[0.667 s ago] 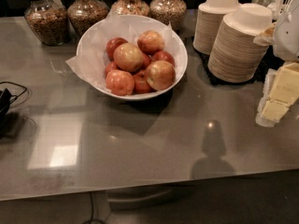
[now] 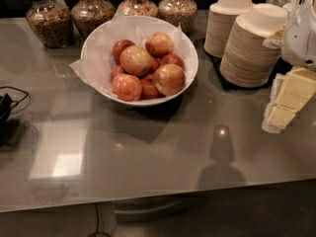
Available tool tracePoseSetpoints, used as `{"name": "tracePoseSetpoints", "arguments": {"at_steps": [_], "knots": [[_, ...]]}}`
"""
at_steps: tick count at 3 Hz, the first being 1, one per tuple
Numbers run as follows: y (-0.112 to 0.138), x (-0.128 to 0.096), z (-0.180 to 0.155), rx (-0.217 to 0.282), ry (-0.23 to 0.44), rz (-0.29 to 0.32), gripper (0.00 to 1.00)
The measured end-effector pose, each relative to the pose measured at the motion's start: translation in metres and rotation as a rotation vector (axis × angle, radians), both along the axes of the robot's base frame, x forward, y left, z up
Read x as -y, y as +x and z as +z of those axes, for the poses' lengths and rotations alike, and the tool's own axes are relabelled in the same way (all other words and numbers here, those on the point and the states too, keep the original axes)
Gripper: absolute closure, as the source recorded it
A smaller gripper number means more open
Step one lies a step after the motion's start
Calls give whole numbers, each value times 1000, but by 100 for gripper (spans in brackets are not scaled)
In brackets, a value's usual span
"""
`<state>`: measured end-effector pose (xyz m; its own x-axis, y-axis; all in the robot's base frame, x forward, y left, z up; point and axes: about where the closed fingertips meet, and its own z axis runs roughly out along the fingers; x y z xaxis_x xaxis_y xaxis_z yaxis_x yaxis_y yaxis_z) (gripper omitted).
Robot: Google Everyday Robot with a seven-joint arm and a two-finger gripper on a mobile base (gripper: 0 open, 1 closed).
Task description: Pick apple from white bowl
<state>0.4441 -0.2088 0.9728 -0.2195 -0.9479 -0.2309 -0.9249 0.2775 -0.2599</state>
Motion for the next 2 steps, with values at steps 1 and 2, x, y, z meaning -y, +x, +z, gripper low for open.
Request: {"name": "tracePoseSetpoints", "arguments": {"at_steps": [1, 2], "knots": [[9, -16, -3, 25, 61, 5, 0], [9, -16, -3, 25, 61, 5, 0]]}}
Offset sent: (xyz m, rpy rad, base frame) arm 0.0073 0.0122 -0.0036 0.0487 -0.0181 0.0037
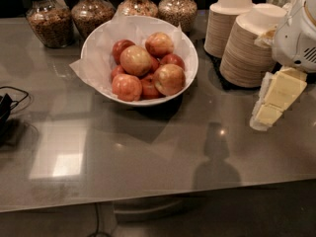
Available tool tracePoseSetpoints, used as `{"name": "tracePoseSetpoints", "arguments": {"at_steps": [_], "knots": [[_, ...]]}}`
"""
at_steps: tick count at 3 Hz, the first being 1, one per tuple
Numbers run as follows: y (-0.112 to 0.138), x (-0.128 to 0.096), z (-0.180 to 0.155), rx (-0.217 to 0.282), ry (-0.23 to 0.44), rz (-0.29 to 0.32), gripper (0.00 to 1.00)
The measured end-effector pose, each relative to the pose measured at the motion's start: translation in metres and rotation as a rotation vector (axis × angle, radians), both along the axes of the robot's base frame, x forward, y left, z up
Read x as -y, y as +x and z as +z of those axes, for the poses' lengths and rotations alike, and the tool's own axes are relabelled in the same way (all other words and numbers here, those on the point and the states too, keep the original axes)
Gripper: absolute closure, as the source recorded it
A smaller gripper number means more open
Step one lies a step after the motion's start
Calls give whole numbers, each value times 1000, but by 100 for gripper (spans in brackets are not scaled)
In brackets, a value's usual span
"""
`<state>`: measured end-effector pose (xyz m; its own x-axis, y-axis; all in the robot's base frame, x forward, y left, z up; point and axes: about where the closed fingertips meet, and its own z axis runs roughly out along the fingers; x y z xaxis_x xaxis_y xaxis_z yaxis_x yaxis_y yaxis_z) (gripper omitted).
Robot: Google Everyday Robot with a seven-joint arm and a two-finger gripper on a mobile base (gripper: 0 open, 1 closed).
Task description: Pick apple from white bowl
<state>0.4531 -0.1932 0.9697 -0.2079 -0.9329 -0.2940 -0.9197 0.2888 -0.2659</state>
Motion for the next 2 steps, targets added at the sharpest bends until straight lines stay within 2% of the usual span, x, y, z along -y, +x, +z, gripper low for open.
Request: {"name": "tracePoseSetpoints", "arguments": {"at_steps": [1, 2], "knots": [[0, 0, 0, 7, 16, -8, 0], [11, -10, -12, 25, 128, -59, 0]]}}
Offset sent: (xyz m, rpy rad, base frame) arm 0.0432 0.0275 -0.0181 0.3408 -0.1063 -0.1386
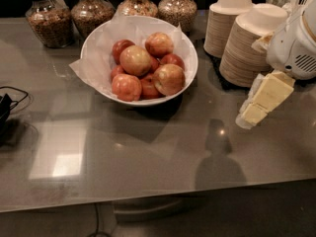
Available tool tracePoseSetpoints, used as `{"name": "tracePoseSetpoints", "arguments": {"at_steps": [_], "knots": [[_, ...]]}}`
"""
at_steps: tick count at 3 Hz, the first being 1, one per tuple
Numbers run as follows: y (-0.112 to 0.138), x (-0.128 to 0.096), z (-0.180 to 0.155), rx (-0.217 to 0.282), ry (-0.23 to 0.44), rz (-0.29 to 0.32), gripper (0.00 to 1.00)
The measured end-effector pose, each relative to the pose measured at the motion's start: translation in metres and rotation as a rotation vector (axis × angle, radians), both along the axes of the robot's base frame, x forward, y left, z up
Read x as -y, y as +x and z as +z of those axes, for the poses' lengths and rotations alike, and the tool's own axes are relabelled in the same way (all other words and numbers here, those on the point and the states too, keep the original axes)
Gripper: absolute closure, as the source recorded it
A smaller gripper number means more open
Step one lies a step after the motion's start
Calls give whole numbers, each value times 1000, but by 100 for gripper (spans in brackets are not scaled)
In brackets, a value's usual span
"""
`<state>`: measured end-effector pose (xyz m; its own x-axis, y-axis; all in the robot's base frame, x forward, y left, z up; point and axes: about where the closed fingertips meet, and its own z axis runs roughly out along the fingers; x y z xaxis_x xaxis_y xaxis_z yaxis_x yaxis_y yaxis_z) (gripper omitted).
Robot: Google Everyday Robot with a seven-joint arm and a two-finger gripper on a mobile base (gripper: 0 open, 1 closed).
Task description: Pick apple from white bowl
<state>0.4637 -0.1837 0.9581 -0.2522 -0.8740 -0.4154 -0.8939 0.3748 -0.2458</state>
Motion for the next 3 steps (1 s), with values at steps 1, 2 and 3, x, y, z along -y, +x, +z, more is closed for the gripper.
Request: {"name": "tracePoseSetpoints", "arguments": {"at_steps": [1, 2, 3], "knots": [[20, -24, -4, 35, 151, -15, 0], [36, -42, 0, 61, 258, -9, 0], [53, -63, 6, 58, 332, 29, 0]]}}
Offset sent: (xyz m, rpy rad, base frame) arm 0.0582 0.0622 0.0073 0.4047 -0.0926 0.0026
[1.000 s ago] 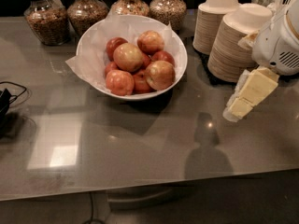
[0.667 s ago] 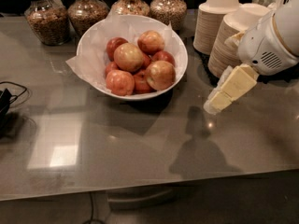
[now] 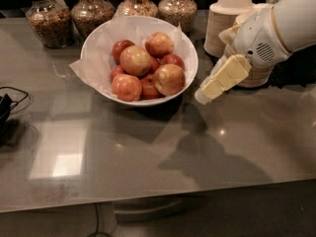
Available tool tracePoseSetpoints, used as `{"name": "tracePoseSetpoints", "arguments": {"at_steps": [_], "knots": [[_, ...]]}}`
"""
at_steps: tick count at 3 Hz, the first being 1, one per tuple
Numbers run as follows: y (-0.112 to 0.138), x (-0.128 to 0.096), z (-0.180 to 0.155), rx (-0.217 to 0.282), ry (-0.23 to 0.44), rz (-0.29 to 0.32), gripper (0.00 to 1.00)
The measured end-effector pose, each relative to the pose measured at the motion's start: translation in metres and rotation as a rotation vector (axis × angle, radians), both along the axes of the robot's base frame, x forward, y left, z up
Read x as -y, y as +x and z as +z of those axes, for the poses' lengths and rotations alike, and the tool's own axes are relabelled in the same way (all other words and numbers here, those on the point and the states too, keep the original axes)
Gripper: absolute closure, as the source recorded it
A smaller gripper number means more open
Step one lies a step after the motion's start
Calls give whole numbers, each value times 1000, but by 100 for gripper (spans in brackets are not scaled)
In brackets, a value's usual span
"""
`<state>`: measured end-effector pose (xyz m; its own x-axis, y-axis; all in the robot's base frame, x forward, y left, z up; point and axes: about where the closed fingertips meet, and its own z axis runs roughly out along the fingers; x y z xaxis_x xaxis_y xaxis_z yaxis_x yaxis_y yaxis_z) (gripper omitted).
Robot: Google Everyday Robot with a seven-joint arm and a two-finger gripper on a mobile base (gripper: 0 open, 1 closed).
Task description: Pick apple from white bowl
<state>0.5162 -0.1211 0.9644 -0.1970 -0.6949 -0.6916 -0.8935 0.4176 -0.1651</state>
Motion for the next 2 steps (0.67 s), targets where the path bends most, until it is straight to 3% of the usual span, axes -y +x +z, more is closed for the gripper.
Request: {"name": "tracePoseSetpoints", "arguments": {"at_steps": [2], "knots": [[4, -3, -1, 9, 19, -1, 0]]}}
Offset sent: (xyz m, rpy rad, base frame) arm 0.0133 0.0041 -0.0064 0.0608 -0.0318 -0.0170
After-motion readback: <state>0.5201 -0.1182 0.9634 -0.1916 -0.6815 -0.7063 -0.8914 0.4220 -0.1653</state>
